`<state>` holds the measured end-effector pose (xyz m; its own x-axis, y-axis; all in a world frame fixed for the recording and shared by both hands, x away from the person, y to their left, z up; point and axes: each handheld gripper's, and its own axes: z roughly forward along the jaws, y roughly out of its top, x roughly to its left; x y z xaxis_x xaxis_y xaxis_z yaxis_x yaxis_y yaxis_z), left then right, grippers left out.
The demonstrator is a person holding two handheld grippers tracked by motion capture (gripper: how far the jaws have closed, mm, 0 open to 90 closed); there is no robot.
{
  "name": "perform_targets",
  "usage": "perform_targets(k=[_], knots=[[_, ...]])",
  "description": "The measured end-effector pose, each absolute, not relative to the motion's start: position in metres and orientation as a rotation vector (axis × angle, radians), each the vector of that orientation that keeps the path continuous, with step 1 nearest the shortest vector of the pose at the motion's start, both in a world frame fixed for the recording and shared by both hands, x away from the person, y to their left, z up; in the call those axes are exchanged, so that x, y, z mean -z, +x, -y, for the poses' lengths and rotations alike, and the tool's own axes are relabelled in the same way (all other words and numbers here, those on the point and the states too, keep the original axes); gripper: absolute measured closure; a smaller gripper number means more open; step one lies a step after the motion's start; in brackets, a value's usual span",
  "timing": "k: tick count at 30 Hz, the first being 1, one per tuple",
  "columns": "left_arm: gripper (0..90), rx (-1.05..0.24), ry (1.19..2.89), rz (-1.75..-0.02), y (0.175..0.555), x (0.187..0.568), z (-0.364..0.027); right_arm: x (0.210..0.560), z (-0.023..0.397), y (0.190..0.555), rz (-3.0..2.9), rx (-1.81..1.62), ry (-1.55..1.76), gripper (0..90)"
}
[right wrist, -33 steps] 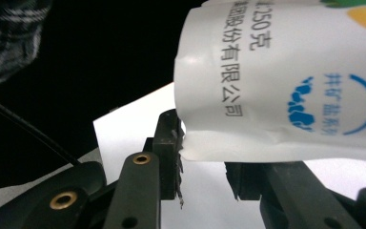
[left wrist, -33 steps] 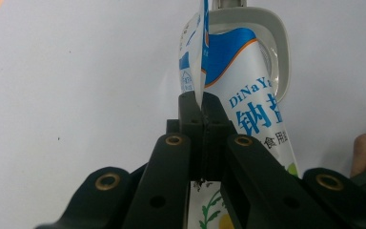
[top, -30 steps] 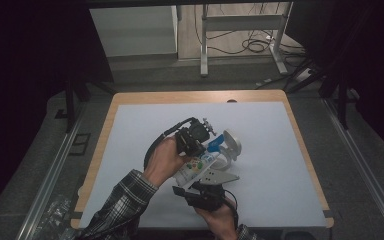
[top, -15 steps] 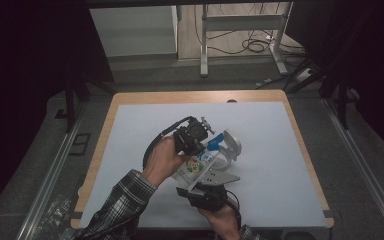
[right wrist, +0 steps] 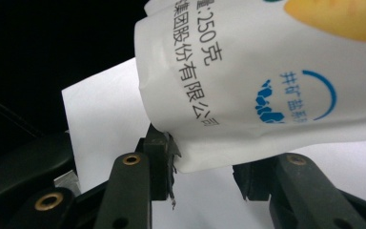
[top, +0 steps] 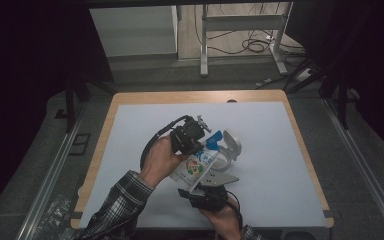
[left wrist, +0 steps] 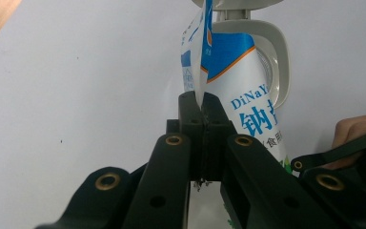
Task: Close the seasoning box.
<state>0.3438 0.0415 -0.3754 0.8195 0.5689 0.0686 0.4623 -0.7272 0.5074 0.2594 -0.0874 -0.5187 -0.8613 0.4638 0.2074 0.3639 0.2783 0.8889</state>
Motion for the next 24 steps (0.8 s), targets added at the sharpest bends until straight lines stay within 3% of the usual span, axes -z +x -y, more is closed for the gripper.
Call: perform_targets(k=[24], knots=[[90.0,-0.22,2.422,-0.779,0.34,0.373,-0.069,0.525,0.088,0.266,-2.453,-1.572,0.826,53.1]])
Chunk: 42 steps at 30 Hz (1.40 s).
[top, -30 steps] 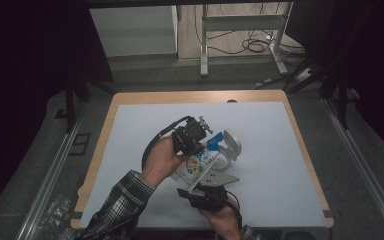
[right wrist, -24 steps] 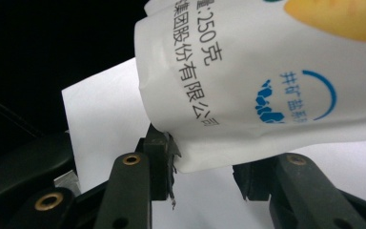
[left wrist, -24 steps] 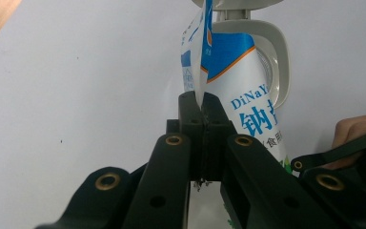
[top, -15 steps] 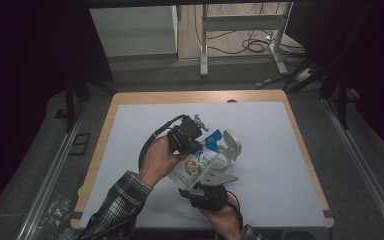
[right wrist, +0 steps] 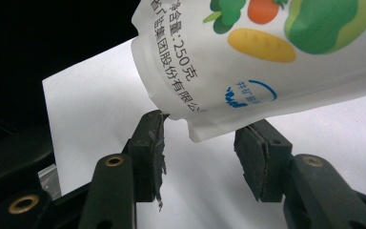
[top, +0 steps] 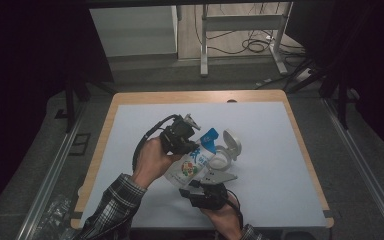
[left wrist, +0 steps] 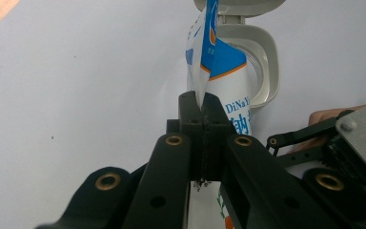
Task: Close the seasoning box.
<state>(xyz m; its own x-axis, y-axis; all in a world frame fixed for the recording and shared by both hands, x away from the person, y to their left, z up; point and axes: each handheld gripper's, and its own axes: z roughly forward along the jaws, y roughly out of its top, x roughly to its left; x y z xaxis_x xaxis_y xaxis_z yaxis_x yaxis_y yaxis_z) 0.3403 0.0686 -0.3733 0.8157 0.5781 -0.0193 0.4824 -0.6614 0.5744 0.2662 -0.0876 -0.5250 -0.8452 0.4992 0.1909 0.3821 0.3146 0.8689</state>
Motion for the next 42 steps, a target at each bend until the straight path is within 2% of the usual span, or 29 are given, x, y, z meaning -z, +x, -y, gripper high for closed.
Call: perform_targets(k=[25,40,42], knots=[[90.0,-0.123,2.323,-0.714,0.337,0.372,-0.083,0.526,0.1,0.267,-2.464,-1.523,0.847,48.1],[90.0,-0.078,2.275,-0.704,0.336,0.374,-0.088,0.524,0.117,0.266,-2.445,-1.524,0.876,48.0],[90.0,-0.033,2.247,-0.697,0.336,0.375,-0.088,0.523,0.119,0.266,-2.442,-1.521,0.868,48.1]])
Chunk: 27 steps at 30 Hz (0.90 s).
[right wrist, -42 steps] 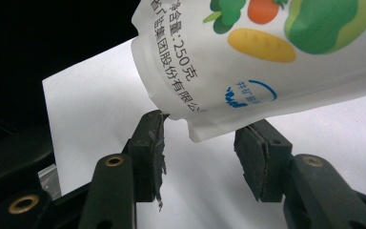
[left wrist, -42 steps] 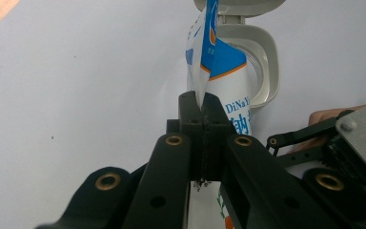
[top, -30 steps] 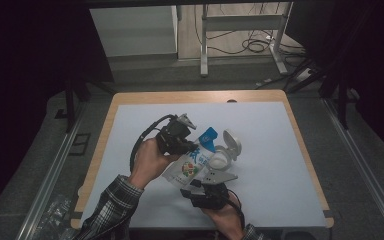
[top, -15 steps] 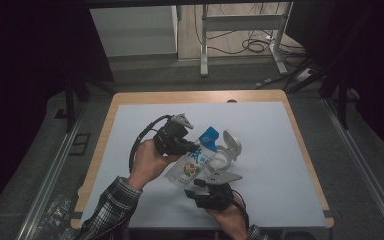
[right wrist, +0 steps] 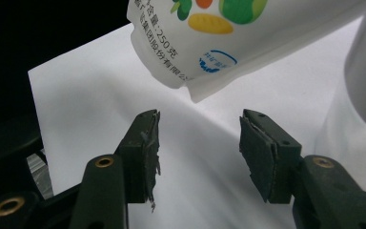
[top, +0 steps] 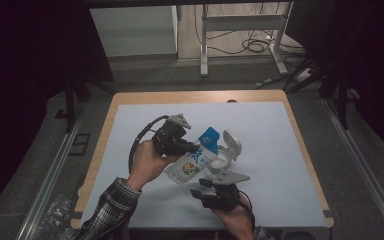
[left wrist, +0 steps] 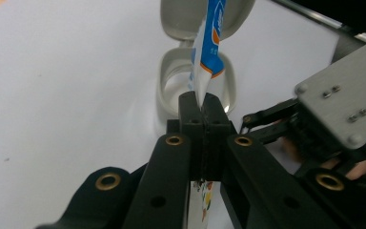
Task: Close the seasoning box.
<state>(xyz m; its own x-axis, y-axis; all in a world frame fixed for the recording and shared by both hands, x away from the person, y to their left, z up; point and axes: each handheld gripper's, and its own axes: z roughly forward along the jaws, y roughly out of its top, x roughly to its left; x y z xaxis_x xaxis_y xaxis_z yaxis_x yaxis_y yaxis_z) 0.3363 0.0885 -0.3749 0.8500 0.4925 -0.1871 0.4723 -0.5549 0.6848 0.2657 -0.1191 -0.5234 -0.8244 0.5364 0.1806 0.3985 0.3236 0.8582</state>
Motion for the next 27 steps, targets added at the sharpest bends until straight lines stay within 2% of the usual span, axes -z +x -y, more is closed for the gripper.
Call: perform_targets(k=[8,9,11,19,27], knots=[[90.0,-0.073,2.271,-0.707,0.336,0.374,-0.09,0.519,0.124,0.264,-2.437,-1.528,0.879,48.4],[90.0,-0.035,2.254,-0.694,0.336,0.375,-0.091,0.519,0.125,0.264,-2.437,-1.524,0.876,48.4],[90.0,-0.066,2.271,-0.708,0.336,0.375,-0.09,0.518,0.126,0.265,-2.431,-1.529,0.879,48.4],[90.0,-0.034,2.239,-0.719,0.335,0.377,-0.092,0.511,0.134,0.266,-2.421,-1.53,0.889,48.6],[90.0,-0.027,2.241,-0.707,0.336,0.377,-0.096,0.499,0.149,0.27,-2.412,-1.552,0.905,56.3]])
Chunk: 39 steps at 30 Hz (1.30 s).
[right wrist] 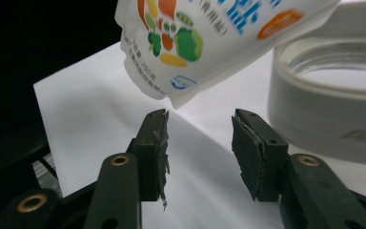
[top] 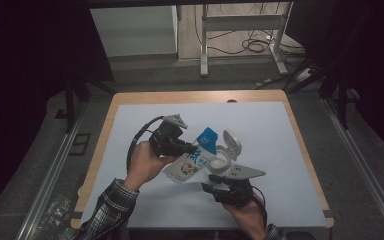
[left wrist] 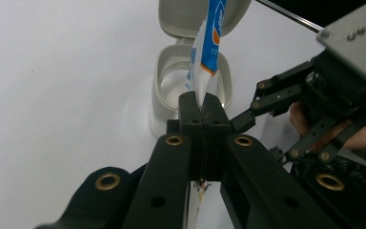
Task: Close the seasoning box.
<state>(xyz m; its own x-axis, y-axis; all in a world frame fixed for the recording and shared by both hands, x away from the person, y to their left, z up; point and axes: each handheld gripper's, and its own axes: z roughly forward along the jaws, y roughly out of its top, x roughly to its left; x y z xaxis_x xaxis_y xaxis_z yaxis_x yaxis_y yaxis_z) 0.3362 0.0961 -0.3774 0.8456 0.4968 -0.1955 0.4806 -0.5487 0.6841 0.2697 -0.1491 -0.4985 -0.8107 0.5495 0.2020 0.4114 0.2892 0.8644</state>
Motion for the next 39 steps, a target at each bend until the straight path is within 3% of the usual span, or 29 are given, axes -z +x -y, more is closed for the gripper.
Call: perform_targets(k=[14,30,39], knots=[[90.0,-0.015,2.222,-0.699,0.332,0.379,-0.1,0.459,0.166,0.286,-2.358,-1.553,0.898,63.3],[90.0,-0.008,2.216,-0.68,0.326,0.38,-0.11,0.44,0.157,0.316,-2.345,-1.564,0.901,51.5],[90.0,0.008,2.204,-0.655,0.321,0.379,-0.117,0.437,0.149,0.323,-2.373,-1.615,0.86,52.7]])
